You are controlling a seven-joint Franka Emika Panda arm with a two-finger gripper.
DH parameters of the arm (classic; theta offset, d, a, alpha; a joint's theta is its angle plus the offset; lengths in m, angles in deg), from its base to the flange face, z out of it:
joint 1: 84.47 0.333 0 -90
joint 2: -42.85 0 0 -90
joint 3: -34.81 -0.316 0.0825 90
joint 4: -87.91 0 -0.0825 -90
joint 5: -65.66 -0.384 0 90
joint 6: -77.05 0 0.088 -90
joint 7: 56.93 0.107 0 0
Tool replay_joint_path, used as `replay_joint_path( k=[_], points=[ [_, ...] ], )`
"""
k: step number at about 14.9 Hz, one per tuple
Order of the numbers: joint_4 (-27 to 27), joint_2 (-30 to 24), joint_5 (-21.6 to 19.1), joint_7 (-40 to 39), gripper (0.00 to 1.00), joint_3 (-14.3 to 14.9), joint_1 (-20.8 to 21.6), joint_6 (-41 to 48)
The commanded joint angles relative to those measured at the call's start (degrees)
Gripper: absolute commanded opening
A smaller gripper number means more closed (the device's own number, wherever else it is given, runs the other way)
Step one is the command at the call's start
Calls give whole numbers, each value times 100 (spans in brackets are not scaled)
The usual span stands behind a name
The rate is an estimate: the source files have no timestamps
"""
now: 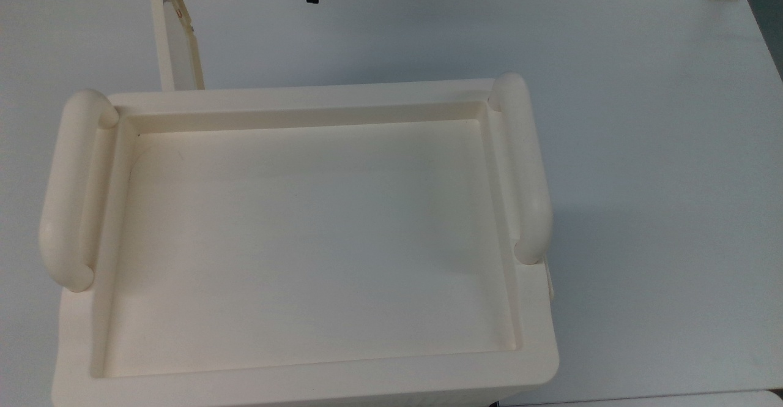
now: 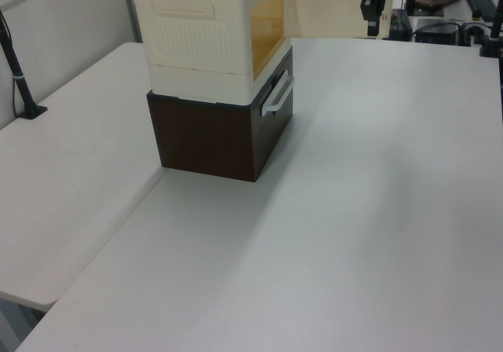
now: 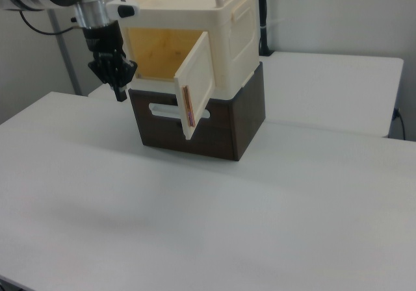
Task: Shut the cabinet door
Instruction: 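Move the gripper down to the edge of the open cream cabinet door, then push the cabinet door with the gripper, swinging it shut against the frame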
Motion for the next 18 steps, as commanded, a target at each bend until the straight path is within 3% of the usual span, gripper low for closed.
replay_joint_path(
  k=[1,7,10,13,18],
  points=[
    [-373,-89,-54,-60,0,79,-44,114],
    [-646,-186,-54,-104,0,70,-536,105],
    [-1023,-239,-115,-410,0,71,-992,88],
    [-1138,-239,-458,-806,0,97,-1581,18],
    [-1025,76,-467,-1053,0,527,-1697,-852]
  ],
)
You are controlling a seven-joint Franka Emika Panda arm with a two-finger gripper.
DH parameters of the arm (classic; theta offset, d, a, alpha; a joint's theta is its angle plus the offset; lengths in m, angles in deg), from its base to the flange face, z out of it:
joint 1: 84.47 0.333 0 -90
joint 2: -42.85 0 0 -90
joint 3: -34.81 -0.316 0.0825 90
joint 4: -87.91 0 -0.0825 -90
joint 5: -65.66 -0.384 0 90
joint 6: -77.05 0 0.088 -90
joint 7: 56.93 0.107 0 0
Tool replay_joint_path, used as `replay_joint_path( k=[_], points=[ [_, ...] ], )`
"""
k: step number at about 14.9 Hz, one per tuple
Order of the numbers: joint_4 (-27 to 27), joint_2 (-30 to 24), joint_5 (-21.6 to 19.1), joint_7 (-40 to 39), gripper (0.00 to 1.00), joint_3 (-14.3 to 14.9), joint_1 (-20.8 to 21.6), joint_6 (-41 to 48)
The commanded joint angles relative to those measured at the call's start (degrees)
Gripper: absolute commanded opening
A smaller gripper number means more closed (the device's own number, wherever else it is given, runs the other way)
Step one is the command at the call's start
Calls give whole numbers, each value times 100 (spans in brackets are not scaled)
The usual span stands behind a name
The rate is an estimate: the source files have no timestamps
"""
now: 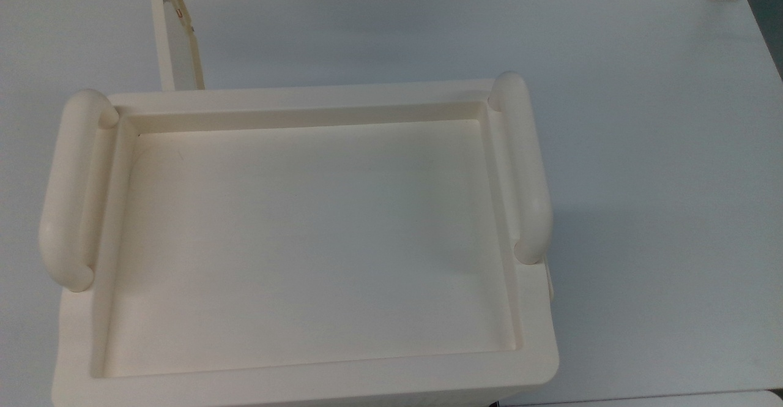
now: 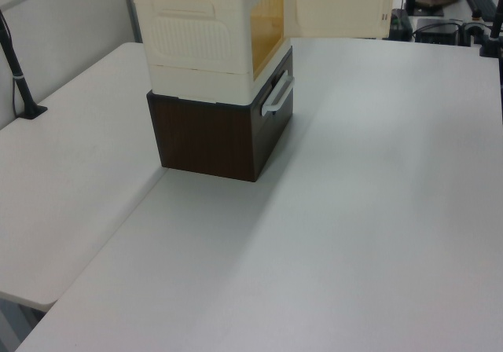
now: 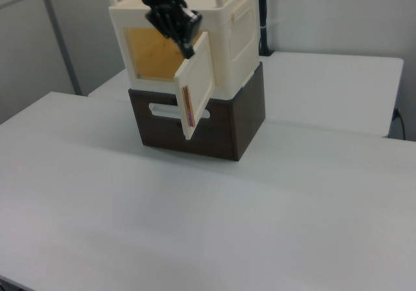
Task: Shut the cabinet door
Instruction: 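Push the cabinet door with the gripper, swinging it shut against the frame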
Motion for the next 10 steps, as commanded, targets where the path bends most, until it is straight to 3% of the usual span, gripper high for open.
replay_joint_path(
  k=[1,7,8,10],
  points=[
    [89,320,-130,-117,0,127,30,-391],
    [203,365,-156,-30,0,13,310,-339],
    [203,356,-278,14,0,22,477,-252],
    [168,330,-961,242,0,22,628,-84]
  ],
)
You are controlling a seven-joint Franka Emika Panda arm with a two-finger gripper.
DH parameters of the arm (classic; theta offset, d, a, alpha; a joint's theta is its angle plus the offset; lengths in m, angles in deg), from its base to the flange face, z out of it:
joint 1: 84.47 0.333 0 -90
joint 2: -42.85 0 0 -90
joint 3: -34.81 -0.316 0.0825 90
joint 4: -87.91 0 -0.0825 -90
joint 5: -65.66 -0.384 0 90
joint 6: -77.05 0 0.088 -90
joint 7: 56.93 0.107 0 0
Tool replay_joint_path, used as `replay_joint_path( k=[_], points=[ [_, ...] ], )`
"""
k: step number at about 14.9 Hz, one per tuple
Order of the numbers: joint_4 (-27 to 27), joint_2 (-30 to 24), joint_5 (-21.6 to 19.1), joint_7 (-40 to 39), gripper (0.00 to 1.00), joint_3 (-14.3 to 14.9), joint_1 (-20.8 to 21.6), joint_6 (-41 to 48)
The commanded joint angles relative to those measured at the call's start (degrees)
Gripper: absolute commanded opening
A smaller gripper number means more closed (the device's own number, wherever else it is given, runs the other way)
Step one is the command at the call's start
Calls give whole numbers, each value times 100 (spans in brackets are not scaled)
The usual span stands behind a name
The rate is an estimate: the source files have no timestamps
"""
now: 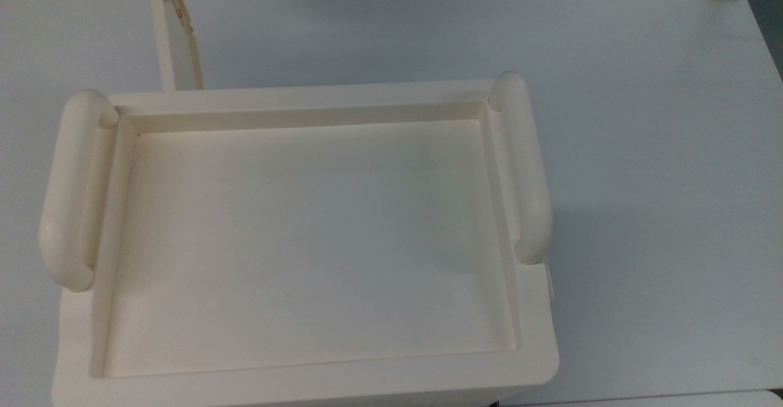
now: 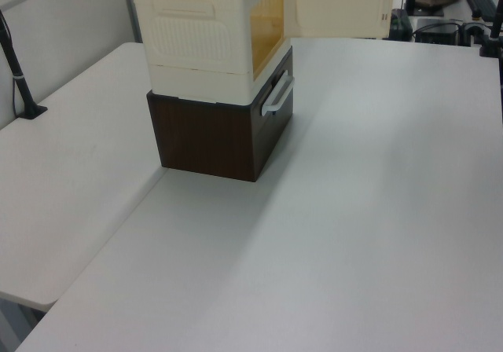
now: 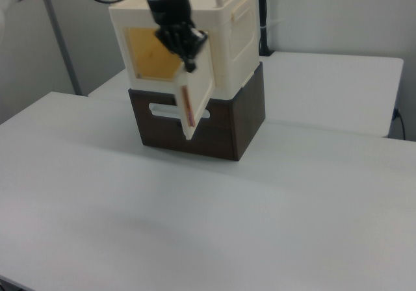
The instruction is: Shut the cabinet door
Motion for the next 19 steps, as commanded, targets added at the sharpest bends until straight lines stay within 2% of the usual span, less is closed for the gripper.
replay_joint_path(
  k=[1,3,5,12,19],
  points=[
    [123,-210,-978,294,0,20,385,213],
    [123,-227,-1227,321,0,3,639,257],
    [158,-149,-1175,357,1,2,885,179],
    [290,150,-999,523,1,2,1273,-524],
    [387,449,-964,647,1,2,1580,-2448]
  ],
)
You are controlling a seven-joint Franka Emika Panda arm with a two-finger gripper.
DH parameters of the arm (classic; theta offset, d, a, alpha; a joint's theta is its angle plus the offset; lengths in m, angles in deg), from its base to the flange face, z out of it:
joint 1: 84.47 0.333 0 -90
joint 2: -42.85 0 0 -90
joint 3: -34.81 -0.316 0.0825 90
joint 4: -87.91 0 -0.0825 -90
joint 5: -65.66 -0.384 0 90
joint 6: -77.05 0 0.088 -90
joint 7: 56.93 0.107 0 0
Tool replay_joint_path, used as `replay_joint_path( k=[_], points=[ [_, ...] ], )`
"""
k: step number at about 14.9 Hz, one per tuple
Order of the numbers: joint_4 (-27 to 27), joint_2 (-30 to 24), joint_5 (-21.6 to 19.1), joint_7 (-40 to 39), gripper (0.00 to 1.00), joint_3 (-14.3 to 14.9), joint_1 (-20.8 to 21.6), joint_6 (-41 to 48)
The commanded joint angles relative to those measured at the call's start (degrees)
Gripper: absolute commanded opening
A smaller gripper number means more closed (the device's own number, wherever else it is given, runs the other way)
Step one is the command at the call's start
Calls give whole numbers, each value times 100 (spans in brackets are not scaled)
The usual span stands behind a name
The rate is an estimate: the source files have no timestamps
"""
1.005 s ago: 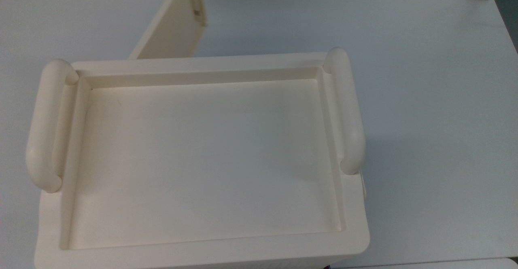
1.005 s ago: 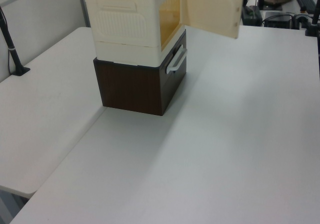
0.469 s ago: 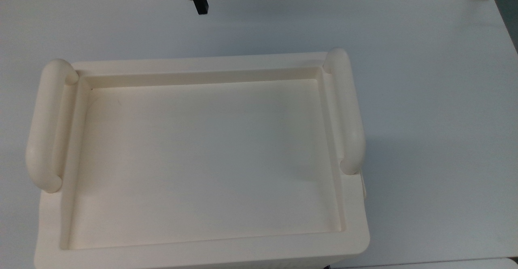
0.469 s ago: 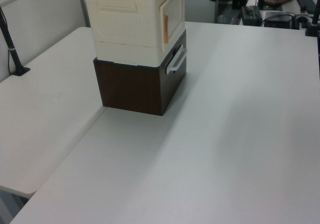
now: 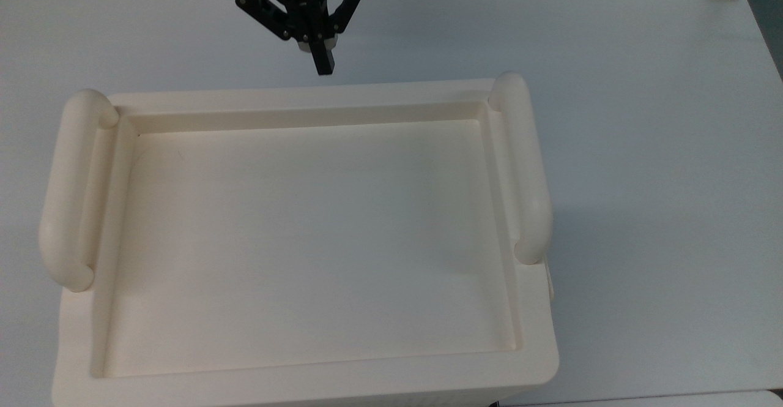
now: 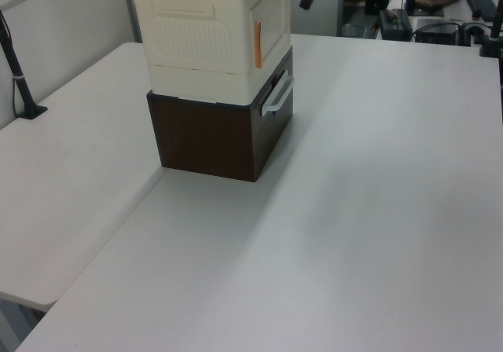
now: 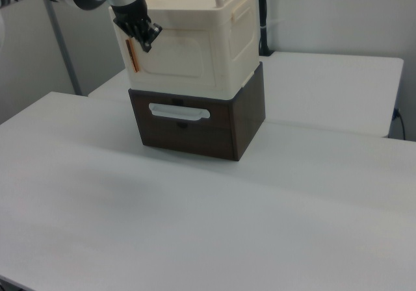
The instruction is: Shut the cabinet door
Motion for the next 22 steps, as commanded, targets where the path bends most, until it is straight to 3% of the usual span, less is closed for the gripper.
replay_joint_path(
  k=[1,9,16,19,22],
  points=[
    [157,91,93,138,1,49,231,-901],
    [280,223,75,67,0,49,240,-1808],
    [289,311,93,6,0,58,223,-1783],
    [482,215,294,-126,0,102,214,-1109],
    [543,92,1031,-135,0,102,231,226]
  ],
)
